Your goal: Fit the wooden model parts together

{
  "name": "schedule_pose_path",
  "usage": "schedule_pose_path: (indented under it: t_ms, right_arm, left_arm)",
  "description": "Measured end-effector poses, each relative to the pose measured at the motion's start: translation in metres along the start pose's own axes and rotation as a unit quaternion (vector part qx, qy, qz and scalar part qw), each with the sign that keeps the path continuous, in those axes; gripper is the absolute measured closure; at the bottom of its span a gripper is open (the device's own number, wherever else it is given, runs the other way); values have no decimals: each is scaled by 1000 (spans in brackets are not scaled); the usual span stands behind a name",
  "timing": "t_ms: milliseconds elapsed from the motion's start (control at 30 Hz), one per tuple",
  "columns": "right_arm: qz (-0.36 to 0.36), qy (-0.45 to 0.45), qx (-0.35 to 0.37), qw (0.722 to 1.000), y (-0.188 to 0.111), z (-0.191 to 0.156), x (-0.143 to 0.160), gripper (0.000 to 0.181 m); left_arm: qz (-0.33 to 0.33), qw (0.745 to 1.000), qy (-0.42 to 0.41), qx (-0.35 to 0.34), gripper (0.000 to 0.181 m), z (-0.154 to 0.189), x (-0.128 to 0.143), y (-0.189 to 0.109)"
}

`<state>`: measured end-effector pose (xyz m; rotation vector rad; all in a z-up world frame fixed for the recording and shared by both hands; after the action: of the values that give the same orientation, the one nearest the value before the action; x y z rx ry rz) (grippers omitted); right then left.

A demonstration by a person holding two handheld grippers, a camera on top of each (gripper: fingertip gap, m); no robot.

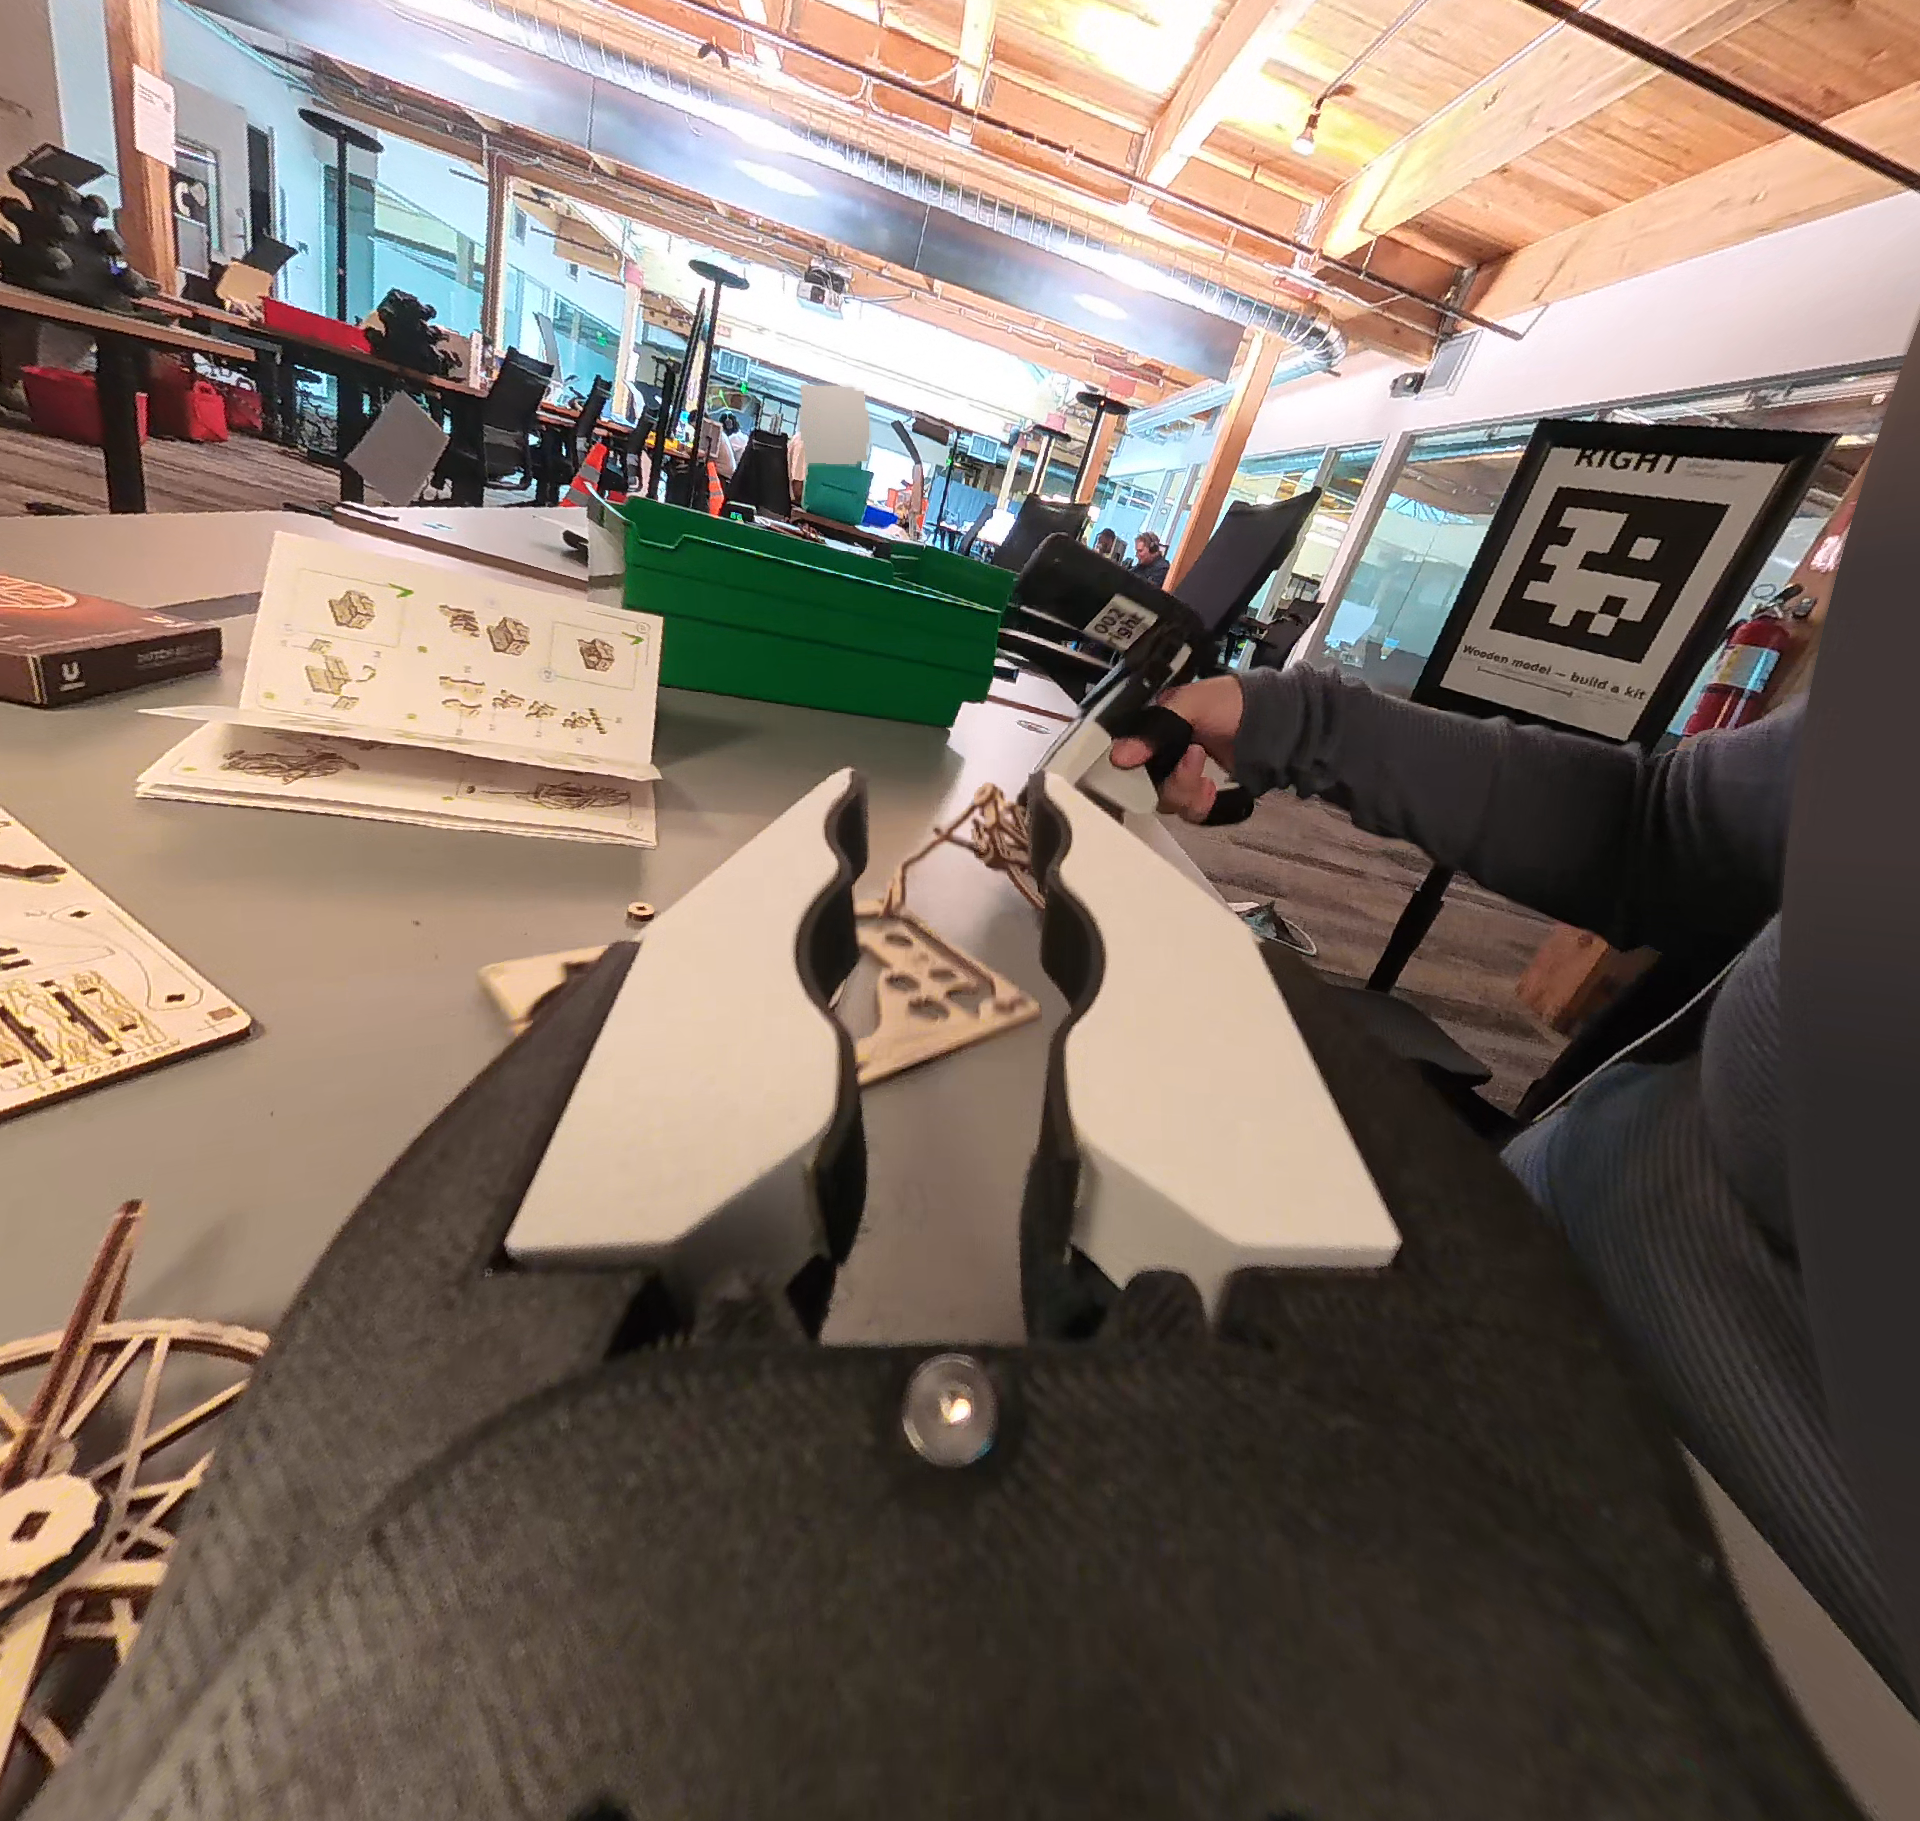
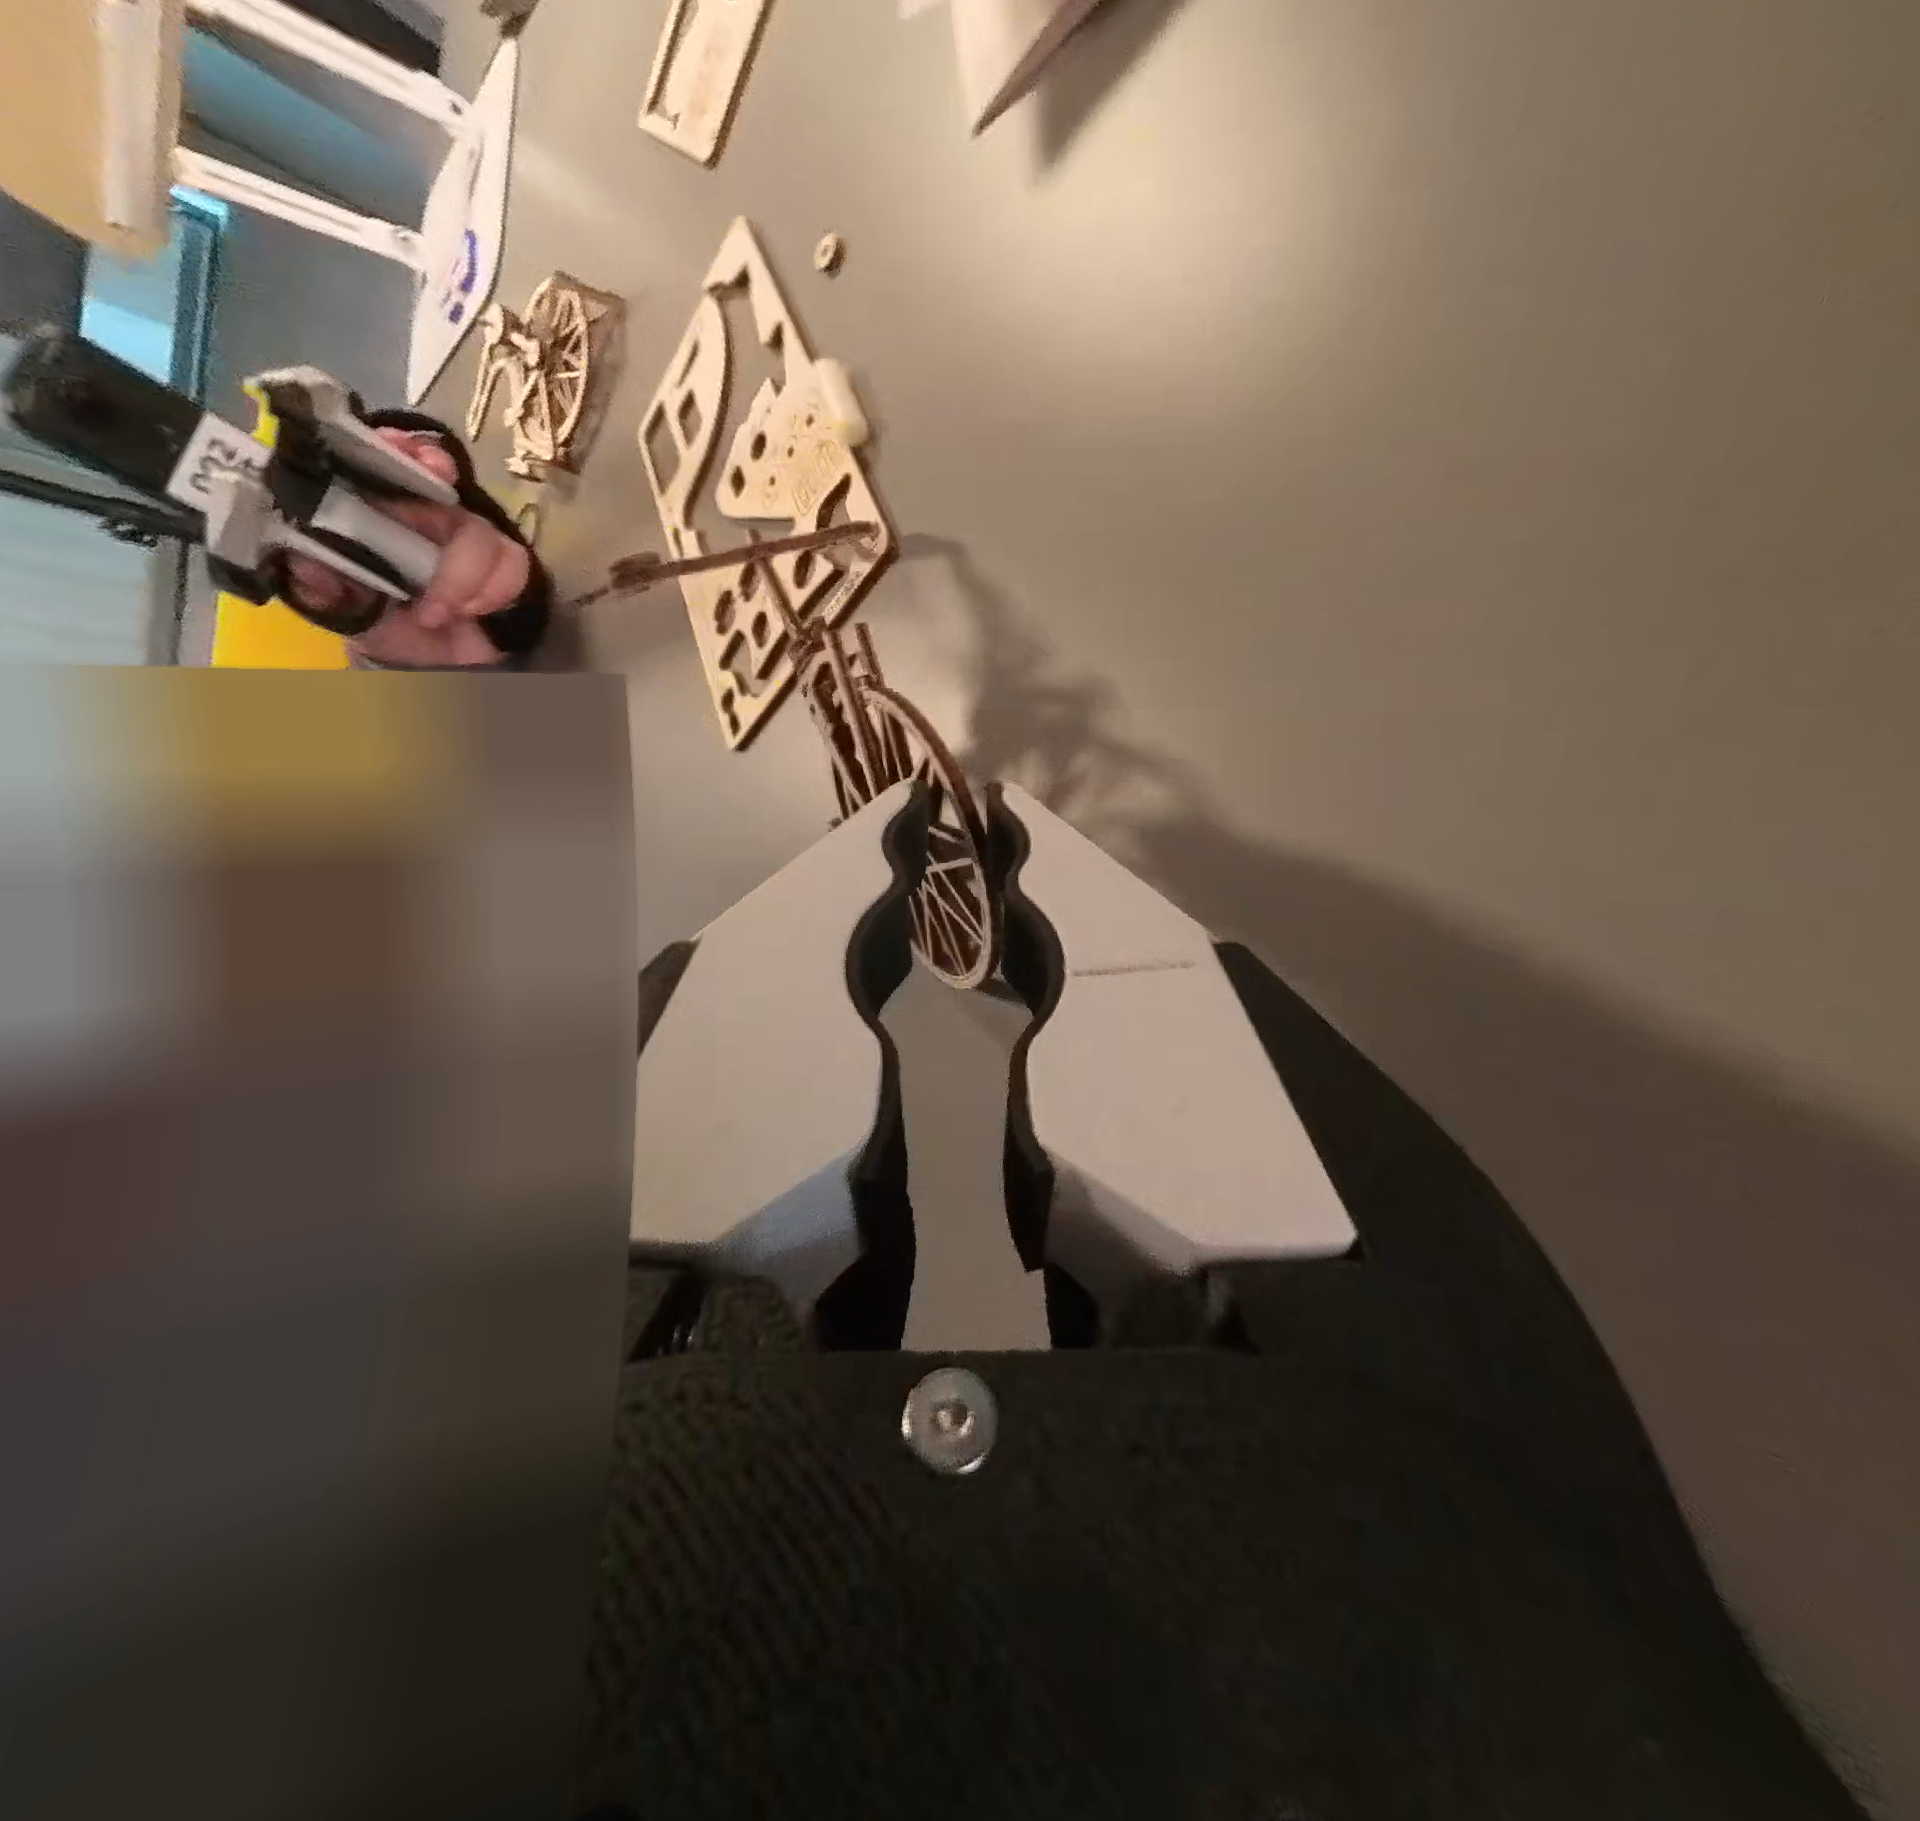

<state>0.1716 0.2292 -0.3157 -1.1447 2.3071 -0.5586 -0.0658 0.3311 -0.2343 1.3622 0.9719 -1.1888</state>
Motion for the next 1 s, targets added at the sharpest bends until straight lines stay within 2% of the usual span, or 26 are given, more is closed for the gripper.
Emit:
schedule_pose_path:
  t_ms: [133,300,367,467,567,633,700,767,833,933,1000]
  right_arm:
    - [19,17,15,1000,-21,12,-6,173]
    - [56,9,42,998,-38,17,-14,145]
    - [96,-31,69,993,-47,11,-26,142]
    - [137,-134,98,977,-49,-19,-39,143]
    - [100,-261,119,953,-21,-61,-27,145]
    - [50,-343,134,928,10,-85,-6,145]
    - [-4,-398,164,903,45,-93,17,147]
    - [-46,-419,172,890,76,-95,36,144]
    - [-49,-429,176,884,99,-93,39,145]
    - [-69,-439,211,871,119,-78,34,147]
    - [-76,-431,208,875,124,-77,33,154]
  left_arm:
    - [-6,1000,6,1,151,2,0,1]
    - [-5,1000,7,-1,151,2,0,0]
    - [-2,1000,2,-4,152,1,-1,0]
    - [2,1000,3,-5,152,0,-2,0]
    - [0,1000,4,-4,152,0,-2,1]
    - [-2,1000,12,-11,152,-3,-1,2]
    - [-4,998,38,-42,152,-10,-2,1]
    - [1,995,66,-75,155,-16,-7,-5]
    - [7,992,83,-97,156,-20,-11,-10]
    - [13,991,83,-104,156,-22,-13,-13]
    - [13,991,86,-107,157,-23,-13,-14]
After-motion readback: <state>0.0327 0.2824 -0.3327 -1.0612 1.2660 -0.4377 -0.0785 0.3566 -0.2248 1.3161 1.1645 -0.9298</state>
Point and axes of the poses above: each gripper's, where its closed fingertips meet, y out along the fingers, x out of its underside, z = x × y across the jaws, the point moved 1 cm from there along -y, back along the fingers, and after that the axes turned 15 degrees about y, right-handed, at the moved point
